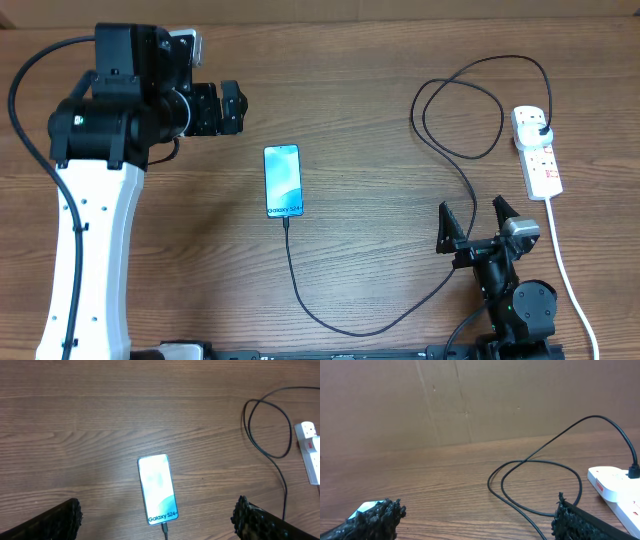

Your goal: Plug charger to phone and switch on socket

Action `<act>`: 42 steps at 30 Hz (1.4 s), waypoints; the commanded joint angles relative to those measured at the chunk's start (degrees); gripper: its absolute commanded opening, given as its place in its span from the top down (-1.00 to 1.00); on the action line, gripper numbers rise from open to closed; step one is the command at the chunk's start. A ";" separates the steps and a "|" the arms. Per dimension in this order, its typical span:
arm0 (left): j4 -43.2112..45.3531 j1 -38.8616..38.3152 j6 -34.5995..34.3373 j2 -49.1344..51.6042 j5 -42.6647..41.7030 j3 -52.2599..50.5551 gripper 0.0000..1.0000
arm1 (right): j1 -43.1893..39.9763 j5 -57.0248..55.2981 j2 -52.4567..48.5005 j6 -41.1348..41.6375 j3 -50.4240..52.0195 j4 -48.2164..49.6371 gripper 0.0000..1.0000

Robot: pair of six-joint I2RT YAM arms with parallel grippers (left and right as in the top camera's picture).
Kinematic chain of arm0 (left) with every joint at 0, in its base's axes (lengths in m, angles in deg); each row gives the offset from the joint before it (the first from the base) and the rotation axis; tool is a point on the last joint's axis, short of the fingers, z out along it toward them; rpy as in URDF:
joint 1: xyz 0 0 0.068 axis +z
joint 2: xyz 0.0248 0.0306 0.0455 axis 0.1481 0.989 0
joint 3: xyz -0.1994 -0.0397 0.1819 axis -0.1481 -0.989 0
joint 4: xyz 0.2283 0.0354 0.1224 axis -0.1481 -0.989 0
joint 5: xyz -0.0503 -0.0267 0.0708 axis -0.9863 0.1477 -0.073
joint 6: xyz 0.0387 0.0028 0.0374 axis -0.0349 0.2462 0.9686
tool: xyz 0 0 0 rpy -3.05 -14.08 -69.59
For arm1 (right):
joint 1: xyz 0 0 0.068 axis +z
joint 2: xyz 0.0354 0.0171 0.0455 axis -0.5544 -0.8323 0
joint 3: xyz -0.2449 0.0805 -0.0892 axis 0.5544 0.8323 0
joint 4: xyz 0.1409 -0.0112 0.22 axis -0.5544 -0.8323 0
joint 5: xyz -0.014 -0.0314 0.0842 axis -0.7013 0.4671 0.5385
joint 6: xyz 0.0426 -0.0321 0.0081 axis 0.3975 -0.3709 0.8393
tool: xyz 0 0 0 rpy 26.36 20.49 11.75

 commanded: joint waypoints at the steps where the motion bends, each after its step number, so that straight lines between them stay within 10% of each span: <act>1: 0.15 -0.28 -0.15 -5.51 -0.04 -2.34 -1.00 | 0.15 0.09 0.68 0.13 0.61 0.22 -1.00; 11: 2.99 0.00 0.24 -27.80 8.31 -24.61 -1.00 | 0.15 0.09 0.68 0.15 0.61 0.22 -1.00; 26: 46.86 0.02 0.28 -58.40 11.45 -68.19 -0.99 | 0.15 0.09 0.68 0.13 0.61 0.22 -1.00; 42: 66.55 1.01 6.82 -78.86 12.41 -92.74 -0.99 | 0.15 0.09 0.68 0.13 0.61 0.22 -1.00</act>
